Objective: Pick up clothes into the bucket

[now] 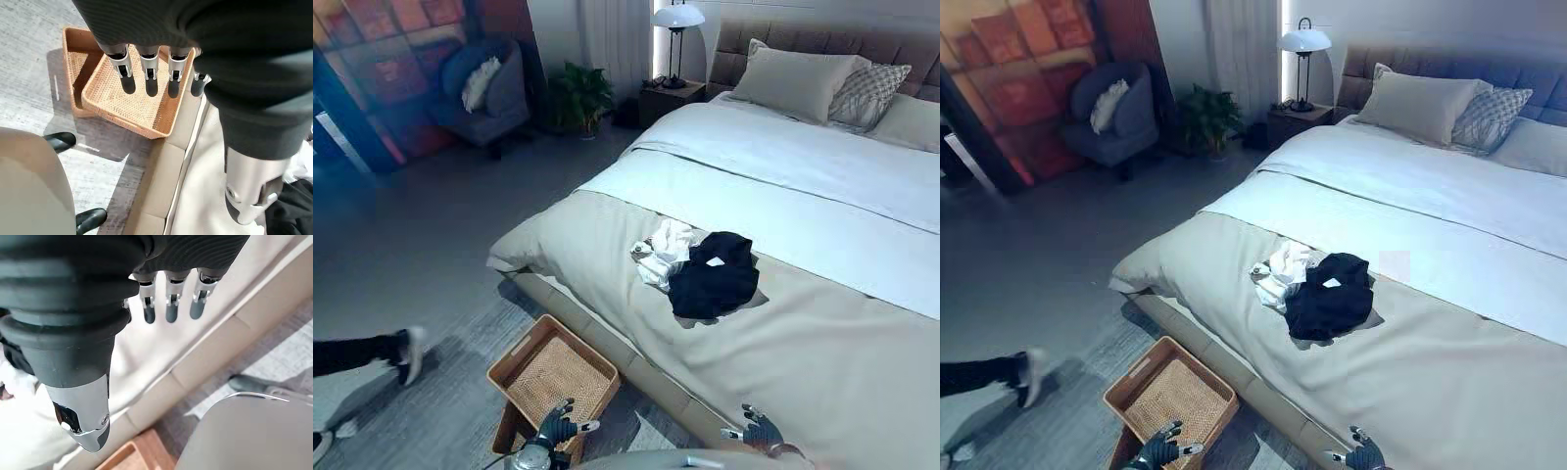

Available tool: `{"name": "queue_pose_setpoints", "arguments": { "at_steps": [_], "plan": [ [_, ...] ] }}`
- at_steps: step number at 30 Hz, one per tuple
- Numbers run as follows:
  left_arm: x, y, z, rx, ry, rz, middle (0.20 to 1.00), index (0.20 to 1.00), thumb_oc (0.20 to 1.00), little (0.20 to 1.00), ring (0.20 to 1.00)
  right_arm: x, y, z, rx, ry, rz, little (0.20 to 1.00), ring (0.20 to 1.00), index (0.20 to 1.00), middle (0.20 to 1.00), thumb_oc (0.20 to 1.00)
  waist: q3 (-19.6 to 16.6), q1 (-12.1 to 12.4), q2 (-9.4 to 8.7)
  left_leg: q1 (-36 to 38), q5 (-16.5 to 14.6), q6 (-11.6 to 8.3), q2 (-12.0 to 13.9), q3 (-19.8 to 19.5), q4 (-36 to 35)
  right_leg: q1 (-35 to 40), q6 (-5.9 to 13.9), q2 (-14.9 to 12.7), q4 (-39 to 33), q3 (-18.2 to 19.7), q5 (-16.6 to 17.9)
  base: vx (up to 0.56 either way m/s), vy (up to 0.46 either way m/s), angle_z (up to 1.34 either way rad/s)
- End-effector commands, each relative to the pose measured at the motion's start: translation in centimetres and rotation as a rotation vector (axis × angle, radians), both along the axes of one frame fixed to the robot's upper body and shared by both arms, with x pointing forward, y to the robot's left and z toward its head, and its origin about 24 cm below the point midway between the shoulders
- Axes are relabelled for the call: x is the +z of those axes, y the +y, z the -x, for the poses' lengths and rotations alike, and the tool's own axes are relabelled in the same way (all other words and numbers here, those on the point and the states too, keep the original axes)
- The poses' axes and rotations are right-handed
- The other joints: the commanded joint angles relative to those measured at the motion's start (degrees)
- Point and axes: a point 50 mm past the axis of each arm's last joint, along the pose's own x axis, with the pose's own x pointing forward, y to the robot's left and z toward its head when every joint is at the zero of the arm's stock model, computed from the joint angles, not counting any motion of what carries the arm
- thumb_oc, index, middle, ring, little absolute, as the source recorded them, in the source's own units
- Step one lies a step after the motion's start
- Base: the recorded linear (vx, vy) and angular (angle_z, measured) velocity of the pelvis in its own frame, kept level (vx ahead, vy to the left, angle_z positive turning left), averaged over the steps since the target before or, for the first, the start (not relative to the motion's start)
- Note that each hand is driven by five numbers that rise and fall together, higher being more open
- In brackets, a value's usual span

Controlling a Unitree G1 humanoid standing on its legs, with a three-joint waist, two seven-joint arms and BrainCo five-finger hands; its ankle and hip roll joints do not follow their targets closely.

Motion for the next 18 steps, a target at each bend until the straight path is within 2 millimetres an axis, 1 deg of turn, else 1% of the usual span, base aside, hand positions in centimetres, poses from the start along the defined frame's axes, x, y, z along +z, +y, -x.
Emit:
{"name": "queue_pose_setpoints", "arguments": {
  "at_steps": [1, 5, 11, 14, 15, 17, 18],
  "plan": [
    [0.2, -0.2, -1.3, -0.009, -0.02, 0.001, 1.0, 1.0, 1.0, 1.0, 1.0, 0.2, 1.0, -2.1, 0.03, -0.042, -0.007, 1.0, 1.0, 1.0, 1.0, 1.0, 1.84, -0.33, -3.75, -2.5, -2.52, 0.99, -3.47, -1.13, 4.15, 1.41, 3.99, -4.75, 3.26, -1.72, -2.5, 0.29, 0.069, -0.46],
    [0.2, 0.1, -1.4, 0.01, -0.025, -0.005, 1.0, 1.0, 1.0, 1.0, 1.0, 0.3, 1.0, -2.3, 0.032, -0.049, -0.009, 1.0, 1.0, 1.0, 1.0, 1.0, 2.25, -0.25, -3.94, -2.94, -2.33, 0.97, -3.57, -1.43, 4.02, 0.88, 4.01, -4.75, 3.36, -1.89, -2.37, 0.0, 0.0, 0.0],
    [0.2, 0.0, -1.5, 0.009, -0.028, -0.01, 1.0, 1.0, 1.0, 1.0, 1.0, 0.3, 0.9, -2.4, 0.019, -0.051, -0.002, 1.0, 1.0, 1.0, 1.0, 1.0, 2.74, -0.15, -4.04, -3.6, -2.32, 1.05, -3.8, -1.66, 4.33, 0.41, 4.03, -4.82, 3.74, -2.09, -2.42, 0.0, 0.0, 0.0],
    [0.2, -0.1, -1.3, 0.009, -0.022, -0.01, 1.0, 1.0, 1.0, 1.0, 1.0, 0.6, 0.9, -3.0, 0.0, -0.08, -0.008, 1.0, 1.0, 1.0, 1.0, 1.0, 2.9, -0.04, -4.07, -3.74, -2.36, 1.09, -3.84, -1.67, 4.41, 0.32, 4.06, -4.91, 3.99, -2.18, -2.52, 0.02, 0.005, 0.05],
    [0.1, -0.1, -1.3, 0.008, -0.02, -0.011, 1.0, 1.0, 1.0, 1.0, 1.0, 0.8, 1.0, -3.4, -0.003, -0.098, -0.015, 1.0, 1.0, 1.0, 1.0, 1.0, 2.98, -0.01, -4.05, -3.79, -2.39, 1.12, -3.85, -1.71, 4.44, 0.28, 4.08, -4.96, 4.05, -2.2, -2.55, 0.02, 0.01, 0.03],
    [0.2, -0.1, -1.3, 0.01, -0.026, -0.013, 1.0, 1.0, 1.0, 1.0, 1.0, 1.6, 1.1, -4.9, -0.012, -0.174, -0.038, 1.0, 1.0, 1.0, 1.0, 1.0, 3.16, 0.08, -4.08, -4.0, -2.42, 1.17, -3.9, -1.76, 4.49, 0.09, 4.14, -5.05, 4.22, -2.23, -2.57, 0.0, 0.0, 0.0],
    [0.2, -0.1, -1.3, 0.01, -0.025, -0.013, 1.0, 1.0, 1.0, 1.0, 1.0, 1.6, 1.1, -4.9, -0.012, -0.174, -0.038, 1.0, 1.0, 1.0, 1.0, 1.0, 3.15, 0.08, -4.08, -4.01, -2.43, 1.17, -3.91, -1.76, 4.5, 0.08, 4.14, -5.05, 4.23, -2.23, -2.58, 0.0, 0.0, 0.0]
  ]
}}
